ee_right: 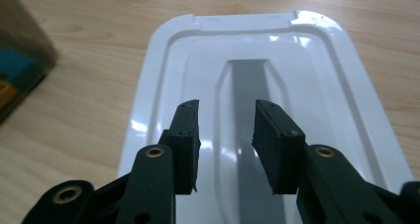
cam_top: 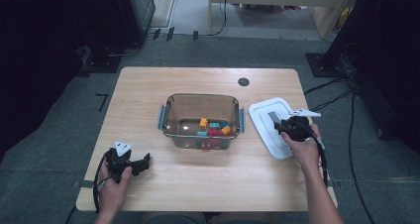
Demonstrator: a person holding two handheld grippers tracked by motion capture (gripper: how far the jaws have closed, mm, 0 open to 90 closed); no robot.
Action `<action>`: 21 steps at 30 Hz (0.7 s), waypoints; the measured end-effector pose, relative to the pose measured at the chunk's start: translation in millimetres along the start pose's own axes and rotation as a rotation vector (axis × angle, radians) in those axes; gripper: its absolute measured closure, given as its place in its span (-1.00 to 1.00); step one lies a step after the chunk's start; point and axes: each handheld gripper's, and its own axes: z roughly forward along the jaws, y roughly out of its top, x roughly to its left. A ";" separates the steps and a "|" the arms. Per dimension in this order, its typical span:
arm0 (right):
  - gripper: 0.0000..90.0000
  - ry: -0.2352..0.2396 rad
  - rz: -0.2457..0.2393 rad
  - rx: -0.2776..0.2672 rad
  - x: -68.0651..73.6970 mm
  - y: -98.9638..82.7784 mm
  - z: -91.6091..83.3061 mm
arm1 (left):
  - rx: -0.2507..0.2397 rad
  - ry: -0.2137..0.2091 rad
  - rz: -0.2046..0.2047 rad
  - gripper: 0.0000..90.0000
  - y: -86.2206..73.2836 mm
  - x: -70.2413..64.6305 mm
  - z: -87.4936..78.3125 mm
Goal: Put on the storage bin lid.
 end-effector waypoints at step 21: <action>0.51 -0.064 -0.026 -0.019 -8.1 -9.6 30.8 | 0.000 0.000 0.000 -0.84 0.0 0.0 0.0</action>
